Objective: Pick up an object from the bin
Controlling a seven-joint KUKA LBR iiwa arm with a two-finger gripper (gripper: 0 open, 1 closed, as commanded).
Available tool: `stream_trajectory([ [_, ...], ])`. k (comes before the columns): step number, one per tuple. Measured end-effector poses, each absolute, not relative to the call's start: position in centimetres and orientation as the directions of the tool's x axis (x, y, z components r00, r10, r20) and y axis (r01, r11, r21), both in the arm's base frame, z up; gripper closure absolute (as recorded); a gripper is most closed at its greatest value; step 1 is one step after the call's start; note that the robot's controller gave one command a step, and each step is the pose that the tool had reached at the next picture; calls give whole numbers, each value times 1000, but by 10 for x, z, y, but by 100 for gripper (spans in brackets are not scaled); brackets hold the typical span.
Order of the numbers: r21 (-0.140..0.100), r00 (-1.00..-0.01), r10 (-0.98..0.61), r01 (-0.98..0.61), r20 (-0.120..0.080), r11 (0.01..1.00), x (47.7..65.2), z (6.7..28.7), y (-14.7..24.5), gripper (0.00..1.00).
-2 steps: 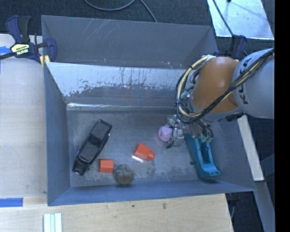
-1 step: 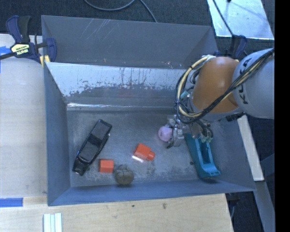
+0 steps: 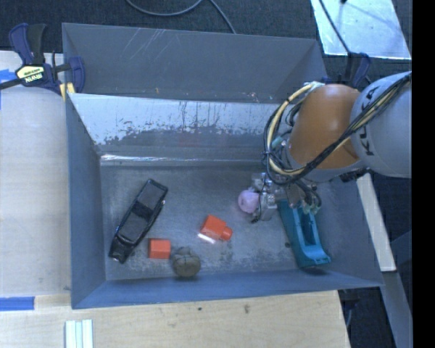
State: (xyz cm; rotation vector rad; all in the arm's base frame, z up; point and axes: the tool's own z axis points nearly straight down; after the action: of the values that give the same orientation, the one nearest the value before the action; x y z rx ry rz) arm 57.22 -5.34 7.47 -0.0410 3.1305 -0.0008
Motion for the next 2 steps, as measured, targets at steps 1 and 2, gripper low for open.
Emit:
stream_trajectory([
  [1,0,-1000,-26,-26,-8,1000,571,94,-53,100],
  [2,-1,-1000,-26,-26,-14,1000,573,110,-54,100],
])
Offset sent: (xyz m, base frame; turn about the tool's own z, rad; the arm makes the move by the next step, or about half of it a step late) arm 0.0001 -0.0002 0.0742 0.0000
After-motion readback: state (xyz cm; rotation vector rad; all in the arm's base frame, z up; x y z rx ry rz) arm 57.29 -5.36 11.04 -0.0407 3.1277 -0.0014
